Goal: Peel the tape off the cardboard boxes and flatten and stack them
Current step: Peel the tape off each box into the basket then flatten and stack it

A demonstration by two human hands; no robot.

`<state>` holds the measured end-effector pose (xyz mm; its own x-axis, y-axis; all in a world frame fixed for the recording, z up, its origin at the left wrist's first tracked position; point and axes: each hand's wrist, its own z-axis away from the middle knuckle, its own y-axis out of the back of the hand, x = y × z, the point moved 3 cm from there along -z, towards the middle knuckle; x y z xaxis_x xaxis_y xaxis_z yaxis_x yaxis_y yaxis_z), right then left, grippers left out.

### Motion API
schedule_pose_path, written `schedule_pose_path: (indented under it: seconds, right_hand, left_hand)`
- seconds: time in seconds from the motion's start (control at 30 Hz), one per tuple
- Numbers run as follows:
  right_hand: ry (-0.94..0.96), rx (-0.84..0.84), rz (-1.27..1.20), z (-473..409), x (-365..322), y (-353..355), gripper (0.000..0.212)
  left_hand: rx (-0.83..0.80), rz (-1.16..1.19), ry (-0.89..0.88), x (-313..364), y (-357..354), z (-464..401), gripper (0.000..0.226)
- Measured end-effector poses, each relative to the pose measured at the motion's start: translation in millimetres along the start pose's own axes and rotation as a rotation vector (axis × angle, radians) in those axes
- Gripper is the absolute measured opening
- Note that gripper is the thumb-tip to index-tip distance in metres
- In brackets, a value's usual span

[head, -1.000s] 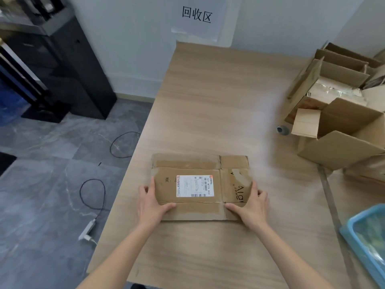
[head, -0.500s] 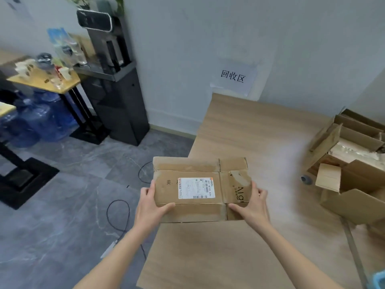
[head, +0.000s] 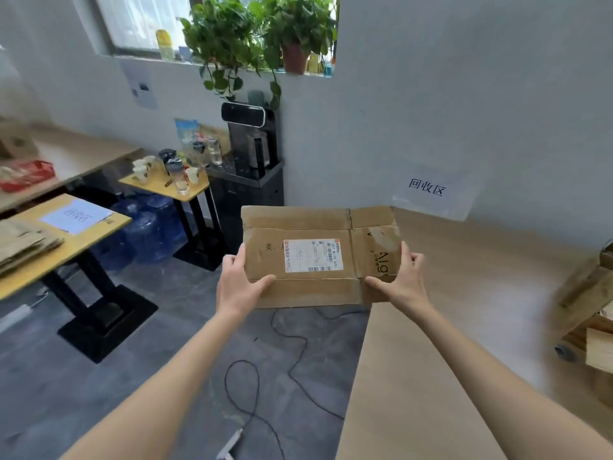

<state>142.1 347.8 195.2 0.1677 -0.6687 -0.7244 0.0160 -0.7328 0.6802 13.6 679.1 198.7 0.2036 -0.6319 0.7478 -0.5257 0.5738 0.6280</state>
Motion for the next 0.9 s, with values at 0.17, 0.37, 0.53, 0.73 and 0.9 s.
schedule_pose_path:
  seconds: [0.17, 0.37, 0.53, 0.73, 0.9]
  right_hand:
    - [0.047, 0.009, -0.061, -44.0, -33.6, -34.0, 0.112]
    - [0.022, 0.032, -0.064, -117.1, -36.2, -81.5, 0.114]
    - [-0.033, 0.079, -0.080, -198.0, -25.6, -115.0, 0.115]
    - [-0.137, 0.150, -0.111, -276.0, -4.5, -102.2, 0.114]
    - [-0.201, 0.238, -0.077, -312.6, 16.8, -46.6, 0.113]
  left_hand:
    - [0.040, -0.030, -0.005, -16.3, 20.7, -55.0, 0.100]
    - [0.039, -0.079, -0.024, -36.3, 8.3, -135.5, 0.103]
    - [-0.011, -0.128, -0.053, -36.2, -24.1, -232.2, 0.104]
    - [-0.129, -0.102, -0.124, -1.6, -87.3, -336.8, 0.101]
    - [-0.223, -0.018, -0.194, 44.1, -153.8, -384.3, 0.097]
